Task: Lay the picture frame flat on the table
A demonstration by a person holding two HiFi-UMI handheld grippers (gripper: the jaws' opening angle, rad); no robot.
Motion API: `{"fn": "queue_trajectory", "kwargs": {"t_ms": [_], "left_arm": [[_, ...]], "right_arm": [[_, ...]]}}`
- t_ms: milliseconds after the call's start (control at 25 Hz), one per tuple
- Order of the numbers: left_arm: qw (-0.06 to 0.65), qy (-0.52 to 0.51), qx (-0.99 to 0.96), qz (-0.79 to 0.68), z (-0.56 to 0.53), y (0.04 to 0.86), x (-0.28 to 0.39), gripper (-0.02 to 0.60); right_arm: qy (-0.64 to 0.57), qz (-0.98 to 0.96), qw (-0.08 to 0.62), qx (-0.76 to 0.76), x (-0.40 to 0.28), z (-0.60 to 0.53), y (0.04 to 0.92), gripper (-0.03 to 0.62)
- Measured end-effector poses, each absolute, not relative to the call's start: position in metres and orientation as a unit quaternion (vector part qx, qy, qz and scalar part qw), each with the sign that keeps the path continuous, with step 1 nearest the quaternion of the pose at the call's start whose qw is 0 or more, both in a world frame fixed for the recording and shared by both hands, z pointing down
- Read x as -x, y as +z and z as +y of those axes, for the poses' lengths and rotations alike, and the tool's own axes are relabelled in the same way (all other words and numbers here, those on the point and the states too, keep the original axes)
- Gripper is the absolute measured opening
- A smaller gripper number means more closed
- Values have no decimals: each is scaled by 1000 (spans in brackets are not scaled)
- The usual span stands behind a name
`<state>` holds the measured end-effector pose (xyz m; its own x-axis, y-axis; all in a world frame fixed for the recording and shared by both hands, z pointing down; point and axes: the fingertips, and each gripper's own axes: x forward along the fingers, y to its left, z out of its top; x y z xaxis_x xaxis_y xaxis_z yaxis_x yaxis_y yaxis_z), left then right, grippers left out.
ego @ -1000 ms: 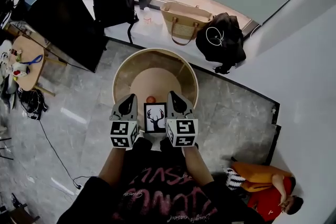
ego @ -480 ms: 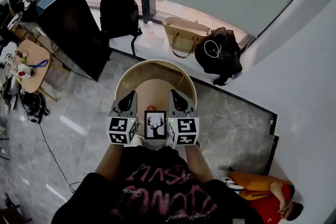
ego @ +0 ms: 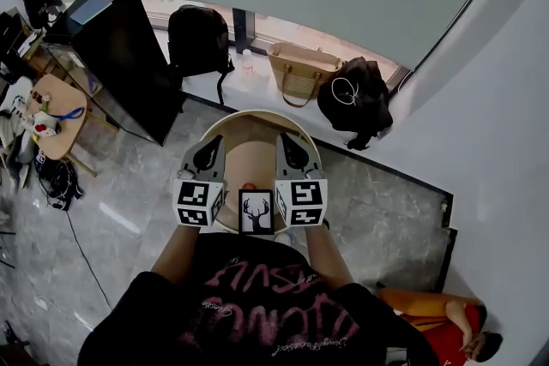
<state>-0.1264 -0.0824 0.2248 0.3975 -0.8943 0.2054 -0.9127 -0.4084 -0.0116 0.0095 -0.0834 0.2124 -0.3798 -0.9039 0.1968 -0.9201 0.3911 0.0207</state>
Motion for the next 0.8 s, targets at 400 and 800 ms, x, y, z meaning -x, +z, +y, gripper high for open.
{"fn": "queue_trajectory", "kwargs": {"t_ms": [400,800], "left_arm": [[34,79,-838,-538,-81,212,128,9],[33,82,-843,-530,-73,213,131,11]], "right_arm": [[25,-822,89,-562,-14,-82,199,20],[28,-818,91,-567,-6,-75,204,20]]}}
